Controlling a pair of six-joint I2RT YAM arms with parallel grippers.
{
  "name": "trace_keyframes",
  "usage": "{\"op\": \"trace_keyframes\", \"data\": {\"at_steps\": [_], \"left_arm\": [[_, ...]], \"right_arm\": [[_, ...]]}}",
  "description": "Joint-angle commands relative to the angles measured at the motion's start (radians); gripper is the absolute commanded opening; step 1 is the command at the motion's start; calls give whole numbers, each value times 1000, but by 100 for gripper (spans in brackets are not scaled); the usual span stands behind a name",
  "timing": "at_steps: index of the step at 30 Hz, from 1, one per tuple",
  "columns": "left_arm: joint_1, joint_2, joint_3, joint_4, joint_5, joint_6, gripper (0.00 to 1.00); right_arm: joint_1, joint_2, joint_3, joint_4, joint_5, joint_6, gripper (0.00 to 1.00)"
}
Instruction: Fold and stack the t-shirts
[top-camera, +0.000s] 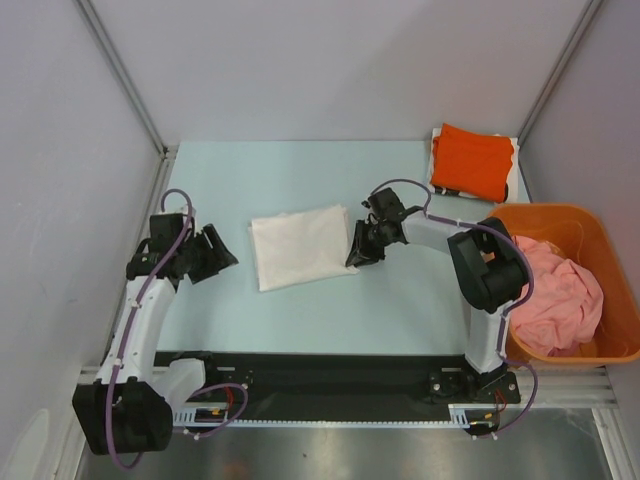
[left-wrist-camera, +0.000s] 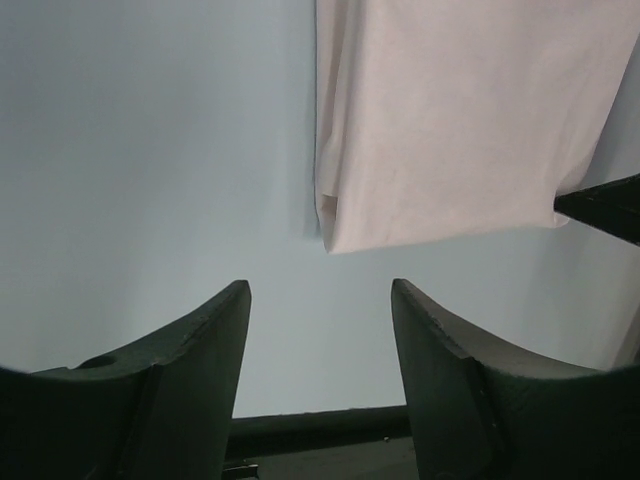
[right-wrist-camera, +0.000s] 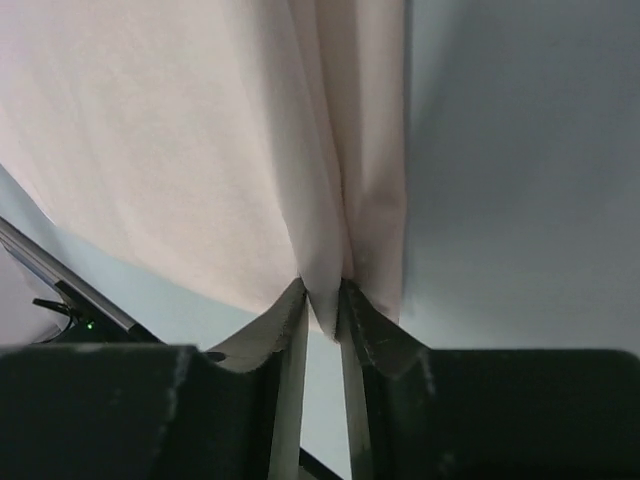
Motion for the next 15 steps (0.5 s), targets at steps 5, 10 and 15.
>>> {"op": "trace_keyframes", "data": {"at_steps": [5, 10, 15], "left_arm": [[-1, -39, -6, -27, -13, 65, 64], [-3, -64, 5, -27, -16, 72, 65], [-3, -73, -30, 15, 10, 55, 70]], "right_arm": [[105, -22, -49, 12, 24, 56, 10], [199, -170, -86, -77, 9, 78, 26], [119, -255, -19, -214, 147, -3, 89]]}}
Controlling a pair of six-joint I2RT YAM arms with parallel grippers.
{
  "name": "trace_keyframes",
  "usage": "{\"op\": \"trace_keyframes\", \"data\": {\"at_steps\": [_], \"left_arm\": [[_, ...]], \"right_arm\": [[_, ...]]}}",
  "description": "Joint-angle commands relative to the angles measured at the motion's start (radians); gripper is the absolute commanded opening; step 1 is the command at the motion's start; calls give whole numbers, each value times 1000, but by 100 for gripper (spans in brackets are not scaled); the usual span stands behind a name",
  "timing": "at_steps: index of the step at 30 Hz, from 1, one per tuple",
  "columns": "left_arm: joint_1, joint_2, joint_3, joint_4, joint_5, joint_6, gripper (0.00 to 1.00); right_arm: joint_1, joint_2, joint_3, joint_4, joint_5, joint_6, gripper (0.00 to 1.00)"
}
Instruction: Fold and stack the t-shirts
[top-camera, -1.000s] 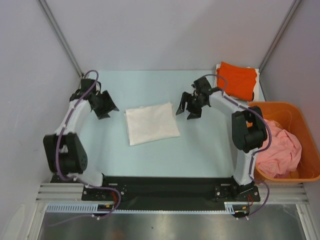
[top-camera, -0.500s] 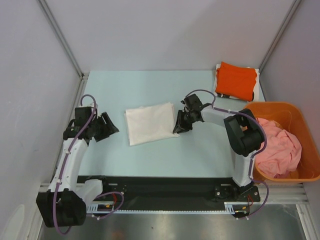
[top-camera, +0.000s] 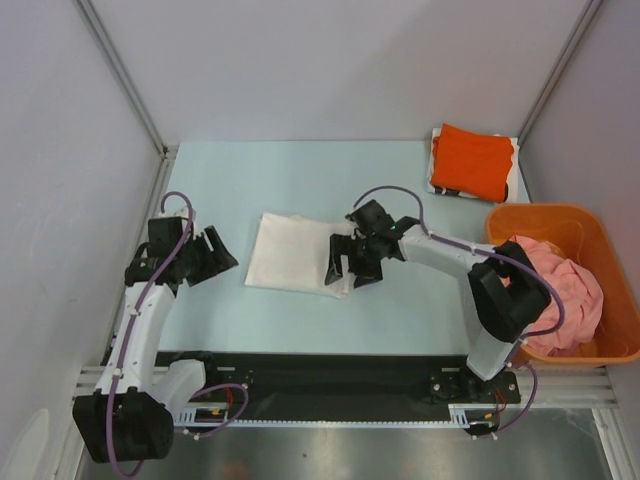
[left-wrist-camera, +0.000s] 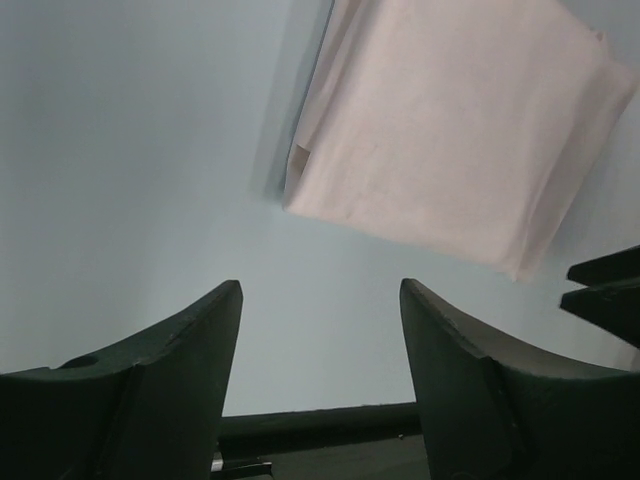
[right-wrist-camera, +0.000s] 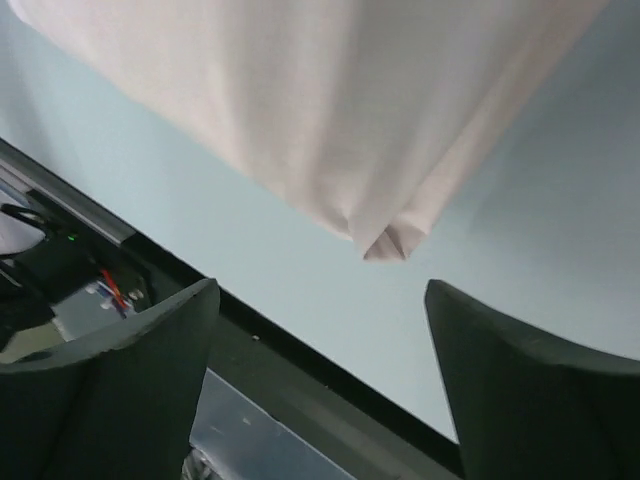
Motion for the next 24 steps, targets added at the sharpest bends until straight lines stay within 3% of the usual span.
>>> {"op": "trace_keyframes", "data": {"at_steps": [1, 2, 6, 14, 24], "left_arm": [[-3, -34, -19, 44, 11, 11, 71], [-1, -39, -21, 45, 11, 10, 71], [-1, -69, -30, 59, -1, 4, 71], [-3, -109, -35, 70, -33, -6, 71], [-1, -120, -39, 68, -53, -13, 71]], "right_arm": [[-104, -88, 57, -93, 83, -52, 93], [-126, -91, 57, -88, 65, -60, 97], [-218, -59, 98, -45, 34, -126, 98], [-313, 159, 240, 27, -64, -201, 86], [-327, 360, 355, 113, -118, -252, 75]]}}
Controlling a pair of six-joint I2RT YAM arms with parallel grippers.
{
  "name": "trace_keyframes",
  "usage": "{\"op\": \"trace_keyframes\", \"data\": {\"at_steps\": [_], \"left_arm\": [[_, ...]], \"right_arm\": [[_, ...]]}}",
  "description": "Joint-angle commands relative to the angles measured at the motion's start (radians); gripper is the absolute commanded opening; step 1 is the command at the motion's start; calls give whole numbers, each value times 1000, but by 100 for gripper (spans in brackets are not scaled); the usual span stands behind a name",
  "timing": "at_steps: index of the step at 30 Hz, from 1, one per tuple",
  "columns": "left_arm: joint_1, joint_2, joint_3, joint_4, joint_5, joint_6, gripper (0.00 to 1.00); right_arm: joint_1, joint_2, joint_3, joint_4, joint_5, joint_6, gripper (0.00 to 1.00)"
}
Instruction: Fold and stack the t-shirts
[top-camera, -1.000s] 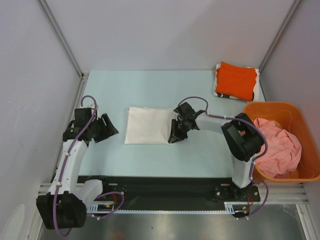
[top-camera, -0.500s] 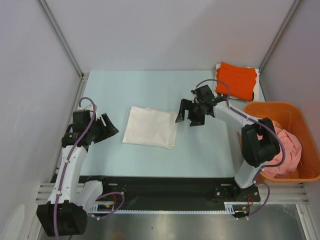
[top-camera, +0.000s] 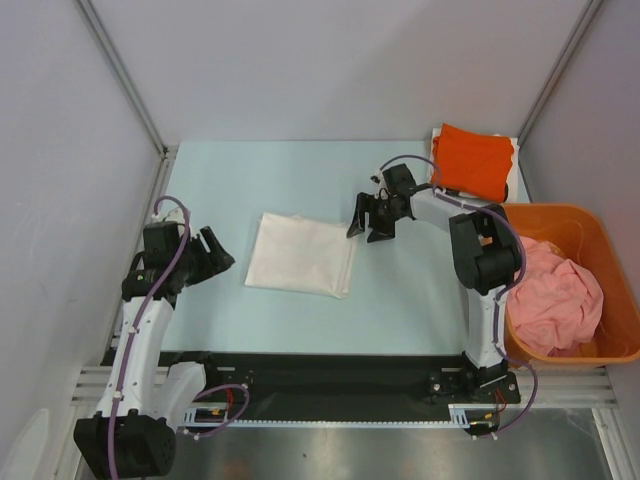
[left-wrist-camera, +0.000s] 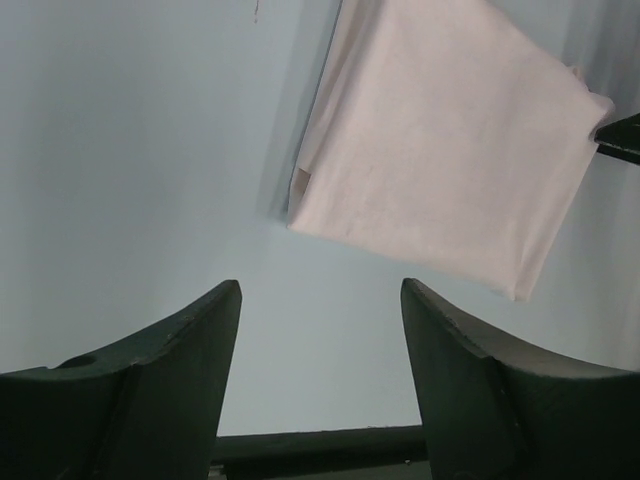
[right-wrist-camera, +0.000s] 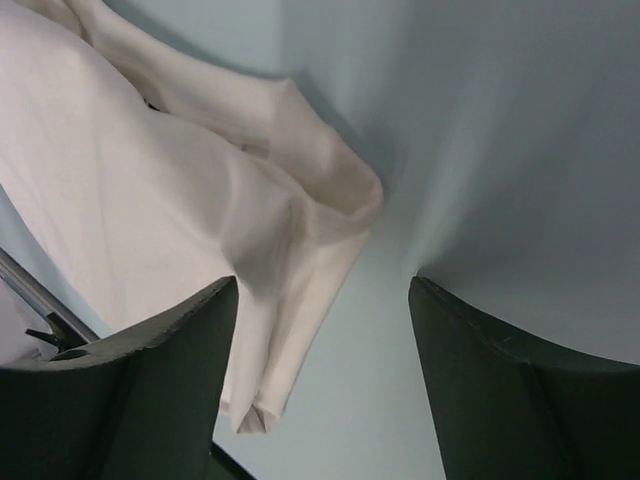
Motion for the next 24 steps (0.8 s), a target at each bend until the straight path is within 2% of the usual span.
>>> {"op": "trace_keyframes", "data": {"at_steps": [1, 6, 11, 12, 13, 15, 16, 17, 20, 24], "left_arm": [[-1, -21, -4, 25, -21, -9, 71], [-1, -27, -4, 25, -25, -12, 70], [-1, -33, -6, 26, -33, -15, 70], [-1, -34, -6, 25, -33, -15, 70], [-1, -36, -6, 26, -34, -15, 70], [-1, -36, -6, 26, -31, -15, 70], [-1, -36, -6, 26, -31, -15, 70], [-1, -37, -6, 25, -34, -15, 70], [-1, -47, -4, 25, -34, -15, 70], [1, -60, 14, 13, -31, -4, 70]], "right_arm": [[-1, 62, 52, 62, -50, -44, 73], [0, 96, -6, 146, -78, -38, 65], [5, 125, -78, 246, -162, -35, 48], [5, 130, -91, 290, -181, -34, 42], [5, 136, -109, 315, -219, -29, 29], [-1, 143, -120, 376, -257, -20, 17], [-6, 143, -123, 394, -283, -8, 6], [-15, 139, -127, 407, -290, -1, 0], [-27, 78, -129, 417, -268, 5, 0], [-47, -34, -50, 245, -154, -72, 0]]}}
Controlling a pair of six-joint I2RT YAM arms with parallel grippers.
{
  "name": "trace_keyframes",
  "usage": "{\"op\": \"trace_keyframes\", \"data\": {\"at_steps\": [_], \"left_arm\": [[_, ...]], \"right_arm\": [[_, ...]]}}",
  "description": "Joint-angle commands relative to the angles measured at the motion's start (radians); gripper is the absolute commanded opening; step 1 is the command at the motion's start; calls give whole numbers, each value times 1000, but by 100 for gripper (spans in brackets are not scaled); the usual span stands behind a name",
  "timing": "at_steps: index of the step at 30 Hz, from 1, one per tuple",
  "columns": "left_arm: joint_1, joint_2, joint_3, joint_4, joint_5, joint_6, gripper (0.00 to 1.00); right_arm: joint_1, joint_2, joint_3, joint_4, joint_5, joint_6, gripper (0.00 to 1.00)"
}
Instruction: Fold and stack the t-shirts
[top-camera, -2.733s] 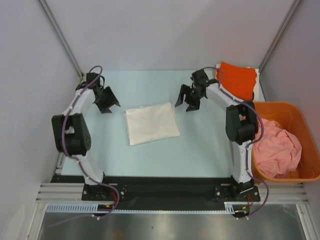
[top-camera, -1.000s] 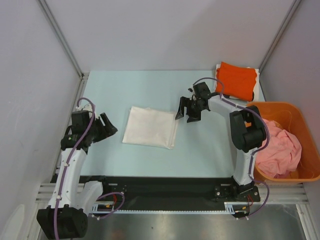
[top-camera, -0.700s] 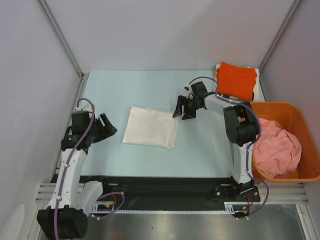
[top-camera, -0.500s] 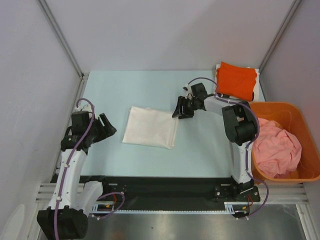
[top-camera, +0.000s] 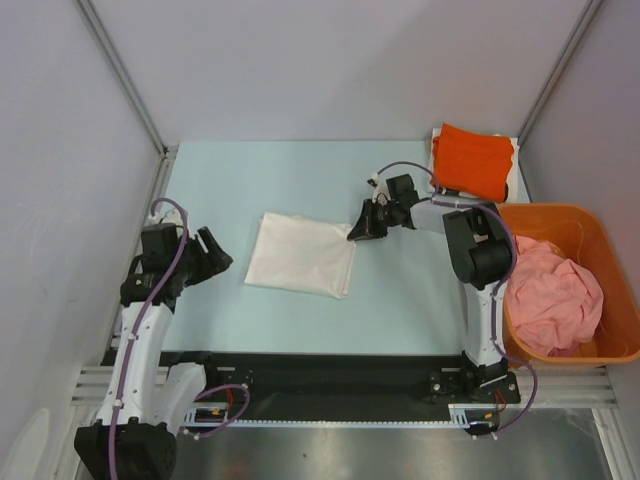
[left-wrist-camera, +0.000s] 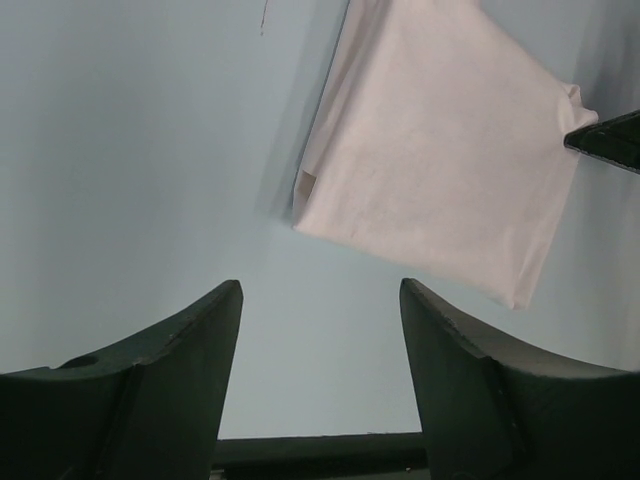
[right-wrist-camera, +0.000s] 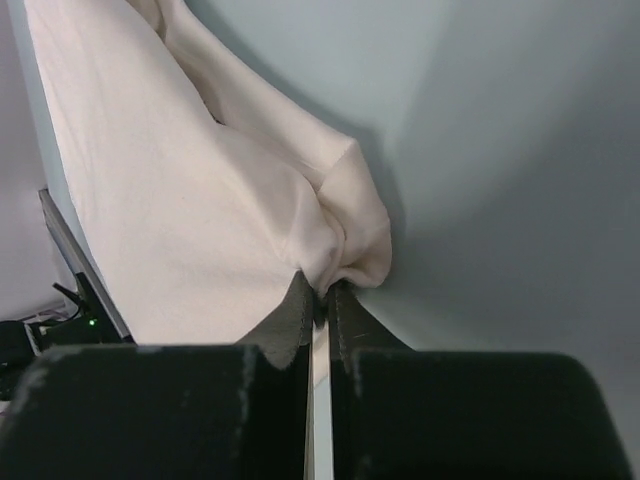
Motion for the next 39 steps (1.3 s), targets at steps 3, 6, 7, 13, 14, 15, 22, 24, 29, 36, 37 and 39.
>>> {"op": "trace_keyframes", "data": {"at_steps": [3, 6, 7, 13, 14, 15, 22, 24, 29, 36, 37, 39], "left_arm": [[-1, -53, 13, 23, -19, -5, 70], [-1, -57, 7, 34, -25, -6, 70], [-1, -57, 5, 34, -26, -6, 70], [1, -68, -1, 40, -28, -8, 70], [1, -66, -1, 40, -28, -8, 69], [-1, -65, -2, 40, -28, -9, 69], [1, -56, -2, 39, -39, -11, 69], [1, -57, -4, 40, -43, -12, 69], [2, -34, -4, 40, -45, -14, 69], [1, 0, 9, 51, -62, -24, 69], [1, 1, 12, 57, -65, -26, 69], [-1, 15, 9, 77, -65, -28, 69]], "right_arm": [[-28, -146, 157, -266, 203, -159, 0], [-54, -172, 261, -383, 301, -222, 0], [-71, -181, 282, -406, 339, -234, 0], [-154, -169, 439, -544, 465, -308, 0], [-165, -166, 457, -554, 465, -317, 0], [-176, -163, 470, -562, 477, -325, 0], [-223, -148, 582, -601, 660, -403, 0], [-240, -143, 619, -605, 678, -417, 0], [-260, -126, 702, -614, 688, -463, 0], [-277, -111, 848, -640, 743, -506, 0], [-280, -109, 872, -640, 741, -515, 0], [-278, -105, 892, -641, 732, -526, 0]]}}
